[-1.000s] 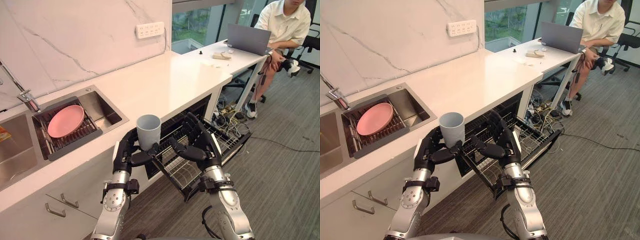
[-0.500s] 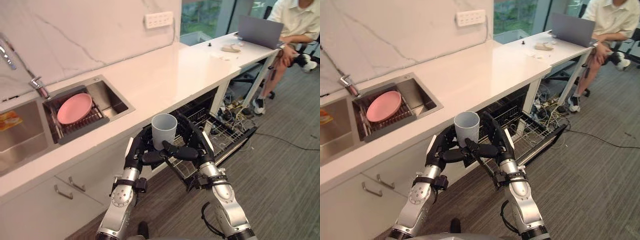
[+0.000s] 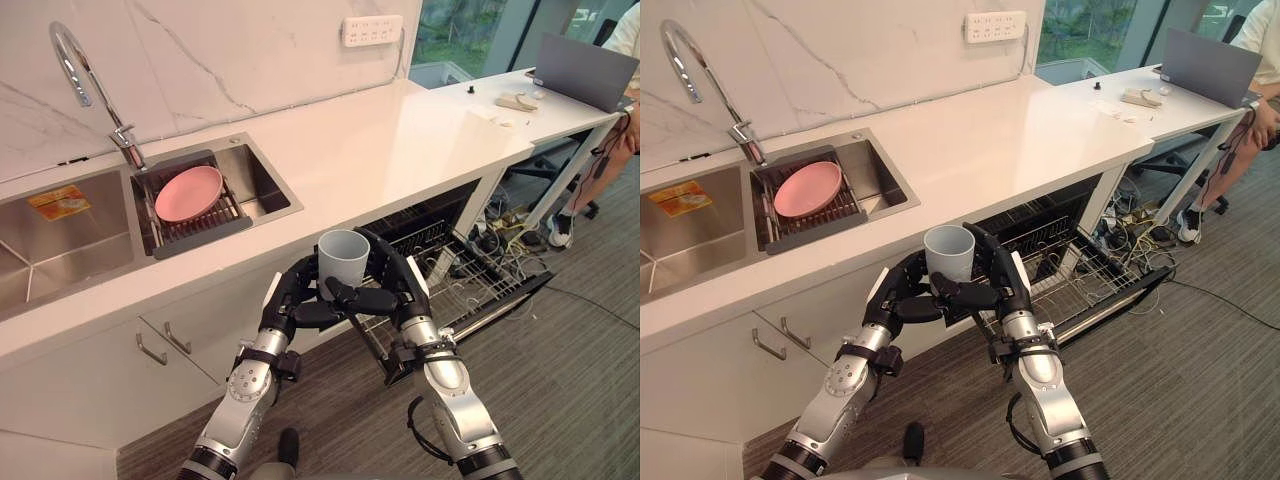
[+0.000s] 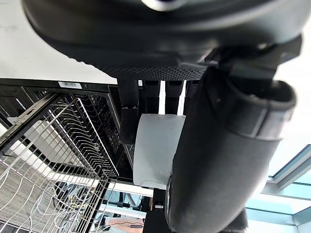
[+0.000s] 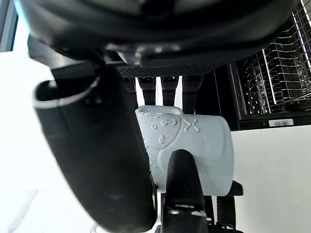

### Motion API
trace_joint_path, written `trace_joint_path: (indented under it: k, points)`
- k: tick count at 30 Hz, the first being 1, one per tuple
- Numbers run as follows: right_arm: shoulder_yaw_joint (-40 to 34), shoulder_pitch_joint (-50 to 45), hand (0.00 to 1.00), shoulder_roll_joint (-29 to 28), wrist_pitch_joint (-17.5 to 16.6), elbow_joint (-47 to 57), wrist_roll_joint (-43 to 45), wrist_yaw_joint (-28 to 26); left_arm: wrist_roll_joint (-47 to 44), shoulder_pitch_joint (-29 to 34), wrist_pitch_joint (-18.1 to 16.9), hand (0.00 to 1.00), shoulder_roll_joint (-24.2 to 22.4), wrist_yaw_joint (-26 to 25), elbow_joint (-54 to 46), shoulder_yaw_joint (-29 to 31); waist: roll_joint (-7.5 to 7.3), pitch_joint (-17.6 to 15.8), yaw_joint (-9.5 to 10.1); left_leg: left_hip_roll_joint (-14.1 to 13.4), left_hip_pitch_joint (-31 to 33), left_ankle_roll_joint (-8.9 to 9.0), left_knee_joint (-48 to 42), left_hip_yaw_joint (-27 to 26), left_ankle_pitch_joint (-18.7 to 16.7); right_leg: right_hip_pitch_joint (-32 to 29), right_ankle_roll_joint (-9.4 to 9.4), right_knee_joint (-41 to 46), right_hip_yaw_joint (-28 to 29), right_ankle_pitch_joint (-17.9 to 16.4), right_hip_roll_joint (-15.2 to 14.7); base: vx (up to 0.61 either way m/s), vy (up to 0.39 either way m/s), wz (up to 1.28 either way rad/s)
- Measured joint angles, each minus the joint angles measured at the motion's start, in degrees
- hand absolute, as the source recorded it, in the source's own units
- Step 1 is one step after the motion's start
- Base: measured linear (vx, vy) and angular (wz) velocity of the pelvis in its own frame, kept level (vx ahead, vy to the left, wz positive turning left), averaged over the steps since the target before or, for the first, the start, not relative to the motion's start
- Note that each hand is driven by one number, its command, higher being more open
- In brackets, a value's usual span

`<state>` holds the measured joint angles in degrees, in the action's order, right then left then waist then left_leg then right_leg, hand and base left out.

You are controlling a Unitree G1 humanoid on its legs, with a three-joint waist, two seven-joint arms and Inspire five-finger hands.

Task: Walk over to the sink, pick up the cup, carry it to the dishwasher, place the cup inside the dishwasher, then close the dishwasher door

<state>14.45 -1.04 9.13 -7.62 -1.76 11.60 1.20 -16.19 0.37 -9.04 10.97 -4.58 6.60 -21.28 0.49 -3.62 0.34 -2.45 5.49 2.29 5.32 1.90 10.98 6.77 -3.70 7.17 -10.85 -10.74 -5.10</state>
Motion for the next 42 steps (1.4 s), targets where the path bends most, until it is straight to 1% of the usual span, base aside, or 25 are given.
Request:
trace_joint_path:
  k: [4,9,10,13,15,17,19,23,25,28,29,31,36,38,40,42]
  points:
    - [0.0,0.0,0.30,0.0,0.7,0.0,0.1,-0.7,-0.8,-0.3,0.0,0.30,1.7,0.5,0.3,-0.4,-0.19,0.1,0.20,0.1,0.2,-0.02,0.0,-0.1,0.0,-0.2,-0.01,0.0,0.0,0.0,0.0,0.00,0.000,0.00]
    - [-0.5,0.1,0.30,0.0,0.8,-0.4,0.1,-1.5,-0.8,-0.4,0.0,0.30,2.2,0.9,0.4,-0.4,-0.43,0.3,0.25,0.0,0.4,-0.06,0.0,-0.5,0.1,-0.6,-0.01,0.0,0.5,0.0,-0.1,0.00,-0.004,-0.03]
    - [-0.6,0.1,0.30,0.0,0.8,-0.4,0.1,-1.7,-0.8,-0.4,0.0,0.90,2.2,0.9,0.4,-0.4,-0.44,0.3,0.23,-0.1,0.4,-0.06,0.0,-0.6,0.1,-0.6,0.00,0.0,0.6,0.0,-0.1,0.00,-0.006,-0.06]
    - [-1.6,0.1,0.30,-0.2,0.8,-0.6,0.1,-2.2,-0.8,-0.4,0.0,0.90,2.2,1.3,0.4,-0.4,-0.44,0.3,0.22,-0.5,0.1,-0.06,0.0,-0.9,0.1,-0.7,0.01,0.2,0.9,0.0,0.0,-0.02,-0.013,-0.06]
    - [-2.6,0.1,0.30,-0.4,0.8,-0.7,0.1,-2.3,-0.4,-0.3,0.0,0.90,2.0,2.7,0.2,-0.5,-0.50,0.5,0.21,-0.4,0.0,-0.02,0.0,-1.0,0.2,-0.7,0.01,0.3,1.0,0.0,0.0,-0.01,-0.004,-0.02]
    - [-3.5,0.1,0.30,-1.1,0.8,-0.7,0.0,-2.0,1.1,0.6,0.0,0.90,1.0,3.4,-0.9,-0.3,-0.64,0.6,0.10,-0.2,-0.1,0.00,0.0,-1.0,0.2,-0.7,0.01,0.4,1.0,0.0,0.0,-0.03,0.003,-0.01]
    - [-4.8,0.1,0.30,-2.5,0.8,-0.6,-0.3,-2.0,2.9,2.5,0.0,0.90,-0.9,3.3,-2.9,0.6,-0.77,0.7,-0.25,-0.2,-0.1,0.04,0.0,-1.0,0.2,-0.7,0.01,0.5,1.1,0.0,0.0,-0.02,-0.002,0.00]
    - [-10.2,-0.2,0.30,-7.0,0.6,0.7,-3.7,1.9,7.0,6.4,-0.1,0.90,-4.8,1.7,-8.5,5.2,-0.82,0.9,-0.46,-0.4,-0.3,0.09,0.0,-1.0,0.2,-0.8,0.01,0.4,1.0,0.0,0.2,-0.02,-0.004,0.00]
    - [-12.0,-0.3,0.30,-7.6,0.6,0.9,-4.9,3.1,7.9,7.1,-0.4,0.90,-5.4,0.7,-9.4,6.9,-0.81,1.0,-0.44,-0.4,-0.3,0.09,0.0,-1.0,0.2,-0.8,0.01,0.4,1.0,0.0,0.2,0.00,0.000,0.00]
    - [-16.0,-1.6,0.30,-8.7,0.5,1.0,-6.9,6.3,8.8,9.0,-0.7,0.90,-6.3,-2.3,-10.7,11.8,-0.76,1.5,-0.51,-0.4,-0.3,0.09,0.0,-1.0,0.2,-0.8,-0.02,0.4,1.1,0.0,0.1,0.00,0.000,0.00]
    - [-16.7,-2.0,0.30,-8.9,0.5,0.9,-7.3,6.7,9.0,9.3,-0.8,0.90,-6.5,-2.8,-10.7,12.5,-0.73,1.6,-0.50,-0.4,-0.2,0.09,0.0,-1.0,0.2,-0.8,-0.02,0.4,1.0,0.0,0.1,0.00,0.000,0.00]
    - [-18.2,-3.2,0.30,-8.9,0.5,0.9,-7.5,7.9,9.0,10.7,-1.2,0.90,-6.7,-3.9,-10.7,14.6,-0.72,1.7,-0.53,-0.4,-0.2,0.10,0.0,-1.0,0.2,-0.8,-0.02,0.3,1.0,0.1,0.1,0.00,0.000,0.00]
    - [-19.0,-4.8,0.30,-8.6,0.5,-0.2,-9.4,7.9,8.8,13.8,-1.2,0.90,-7.1,-3.1,-10.7,15.2,-0.72,1.8,-0.55,-0.6,0.6,0.31,0.1,-0.9,0.1,-1.4,-0.06,-0.2,1.0,0.2,0.1,0.00,0.000,0.00]
    - [-19.2,-4.6,0.30,-7.7,0.5,-2.7,-9.7,7.7,8.8,14.9,-1.2,0.90,-7.2,-1.7,-10.5,15.2,-0.70,2.0,-0.42,-0.6,1.5,0.36,0.1,-0.7,0.1,-2.2,-0.06,-0.2,0.8,0.3,0.1,0.00,-0.001,0.03]
    - [-19.3,-4.5,0.30,-5.8,0.6,-6.5,-10.5,7.6,8.3,14.9,-1.2,0.90,-6.8,-0.9,-8.5,15.0,-0.72,2.0,0.34,-0.5,2.4,0.35,0.0,-0.6,0.2,-2.9,-0.09,-0.2,0.6,0.4,0.1,0.01,-0.005,0.06]
    - [-19.6,-3.5,0.30,-4.0,1.3,-12.5,-11.3,7.6,8.1,15.0,-1.2,0.90,-5.6,-0.3,-4.4,15.3,-0.79,1.8,0.57,-0.4,4.1,0.10,0.0,0.1,0.7,-3.9,-0.13,0.0,-0.2,0.5,0.2,0.02,-0.007,0.16]
